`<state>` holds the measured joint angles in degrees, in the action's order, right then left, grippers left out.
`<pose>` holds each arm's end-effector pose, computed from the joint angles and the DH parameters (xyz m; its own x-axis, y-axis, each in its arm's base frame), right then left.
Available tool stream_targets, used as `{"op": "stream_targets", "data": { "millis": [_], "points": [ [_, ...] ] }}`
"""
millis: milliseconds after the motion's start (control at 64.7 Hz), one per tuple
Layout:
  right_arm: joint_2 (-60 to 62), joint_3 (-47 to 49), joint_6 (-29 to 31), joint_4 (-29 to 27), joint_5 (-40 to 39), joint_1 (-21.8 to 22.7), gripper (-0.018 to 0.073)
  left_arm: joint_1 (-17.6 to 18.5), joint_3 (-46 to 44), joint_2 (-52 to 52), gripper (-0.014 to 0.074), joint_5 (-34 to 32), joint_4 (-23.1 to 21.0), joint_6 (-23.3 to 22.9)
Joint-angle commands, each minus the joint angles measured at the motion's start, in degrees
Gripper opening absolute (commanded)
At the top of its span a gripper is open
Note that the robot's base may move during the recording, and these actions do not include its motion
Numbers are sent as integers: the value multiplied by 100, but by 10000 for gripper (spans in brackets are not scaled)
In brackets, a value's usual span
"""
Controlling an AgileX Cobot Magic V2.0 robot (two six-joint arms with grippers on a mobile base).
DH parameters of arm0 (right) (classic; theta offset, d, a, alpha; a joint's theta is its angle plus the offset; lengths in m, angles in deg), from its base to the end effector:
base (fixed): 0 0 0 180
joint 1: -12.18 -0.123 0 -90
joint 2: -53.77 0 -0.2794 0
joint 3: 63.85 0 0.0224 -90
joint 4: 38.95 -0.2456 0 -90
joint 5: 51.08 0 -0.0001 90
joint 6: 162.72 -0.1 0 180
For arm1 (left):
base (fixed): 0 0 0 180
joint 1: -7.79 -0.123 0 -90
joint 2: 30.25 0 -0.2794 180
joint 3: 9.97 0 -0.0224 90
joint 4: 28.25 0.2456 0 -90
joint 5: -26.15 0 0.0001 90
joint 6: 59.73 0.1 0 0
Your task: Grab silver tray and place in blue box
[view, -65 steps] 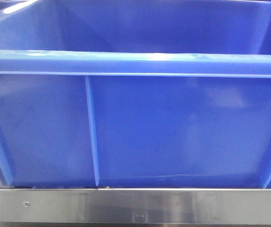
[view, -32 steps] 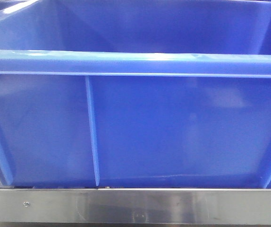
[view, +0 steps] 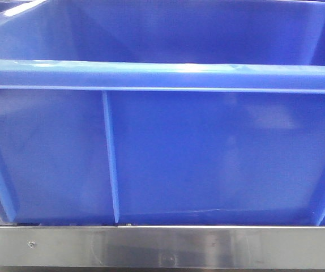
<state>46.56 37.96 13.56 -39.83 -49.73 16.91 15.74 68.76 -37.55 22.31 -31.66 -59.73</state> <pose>0.0654 -0.0054 0.2057 0.0629 0.0753 -0.9952 0.0773 0.9938 0.0800 0.0648 -0.0087 0.2113 0.1263 -0.0776 -0.9890 0.1421 0.9881 -0.0593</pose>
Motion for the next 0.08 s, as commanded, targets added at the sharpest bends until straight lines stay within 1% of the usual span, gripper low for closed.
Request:
{"op": "stream_targets", "data": {
  "millis": [0,62],
  "points": [
    [100,-76,21,5,-178,35,56,-15,-16,100,-95,-502,-36,0],
    [100,-76,21,5,-178,35,56,-15,-16,100,-95,-502,-36,0]
  ]
}}
